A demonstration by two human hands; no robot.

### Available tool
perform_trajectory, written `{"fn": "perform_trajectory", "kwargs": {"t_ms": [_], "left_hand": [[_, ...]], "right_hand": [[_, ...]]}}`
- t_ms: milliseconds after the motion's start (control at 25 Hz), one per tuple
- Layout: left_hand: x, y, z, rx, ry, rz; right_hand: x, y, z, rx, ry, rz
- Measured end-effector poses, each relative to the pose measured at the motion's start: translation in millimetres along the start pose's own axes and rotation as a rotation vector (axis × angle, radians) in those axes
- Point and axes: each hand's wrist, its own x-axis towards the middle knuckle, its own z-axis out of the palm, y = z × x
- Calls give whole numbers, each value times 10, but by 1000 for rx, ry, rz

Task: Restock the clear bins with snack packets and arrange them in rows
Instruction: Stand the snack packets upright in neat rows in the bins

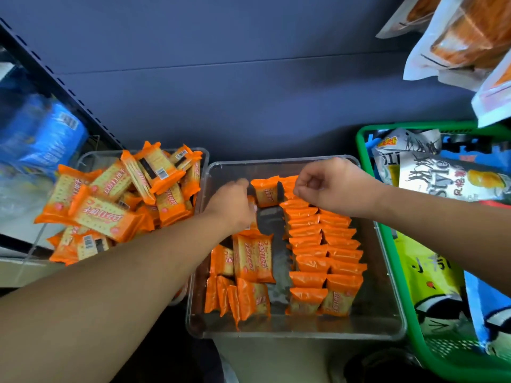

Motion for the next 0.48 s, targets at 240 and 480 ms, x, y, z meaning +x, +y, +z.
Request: {"fn": "perform_trajectory", "kwargs": {"t_ms": [240, 480], "left_hand": [[-38, -34, 231, -83, -71, -134], [-402, 0, -284, -339, 40, -190]], "right_hand": [[214, -79, 147, 118, -15, 10], [302, -207, 276, 283, -48, 88]]}}
